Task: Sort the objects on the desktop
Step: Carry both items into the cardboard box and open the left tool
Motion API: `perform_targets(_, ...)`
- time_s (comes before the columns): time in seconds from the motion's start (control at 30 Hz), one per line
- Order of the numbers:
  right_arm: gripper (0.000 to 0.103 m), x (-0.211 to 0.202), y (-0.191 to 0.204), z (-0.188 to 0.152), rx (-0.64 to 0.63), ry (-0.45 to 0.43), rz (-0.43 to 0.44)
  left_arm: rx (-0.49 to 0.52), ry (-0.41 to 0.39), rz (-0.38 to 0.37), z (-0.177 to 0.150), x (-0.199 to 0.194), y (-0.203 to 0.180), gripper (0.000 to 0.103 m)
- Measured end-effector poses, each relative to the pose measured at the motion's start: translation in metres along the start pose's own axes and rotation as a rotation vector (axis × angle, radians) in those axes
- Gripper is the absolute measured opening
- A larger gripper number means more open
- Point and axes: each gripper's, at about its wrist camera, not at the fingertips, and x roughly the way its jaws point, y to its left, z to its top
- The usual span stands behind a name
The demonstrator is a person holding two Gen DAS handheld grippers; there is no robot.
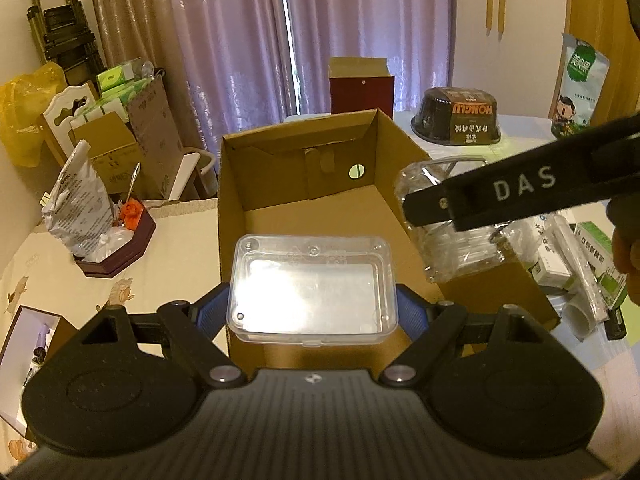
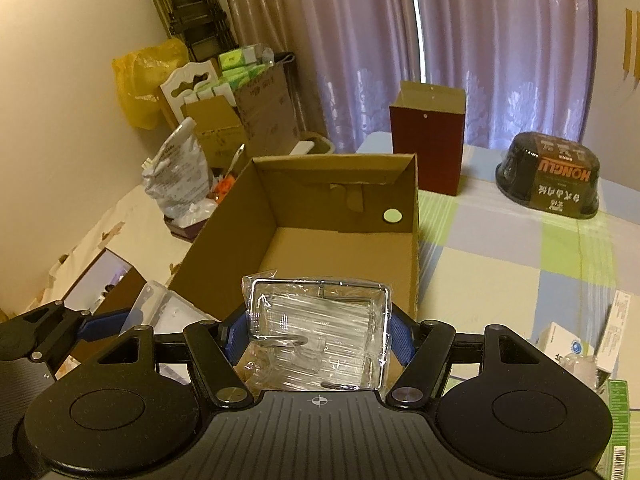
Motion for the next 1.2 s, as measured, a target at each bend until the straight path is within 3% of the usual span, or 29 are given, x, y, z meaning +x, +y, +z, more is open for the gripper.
perform_targets(0.53,0.067,0.012,-0.001,-0.004,-0.005,0.02,-0.005,0.018,0.035,-0.002,-0.011,0.02,-0.003,0.082)
perform_targets(1.2,0.068,0.021,0.002,-0.011,-0.016,0.053,-0.011,0.032,0.035,0.004,-0.014,0.018,-0.002,0.086)
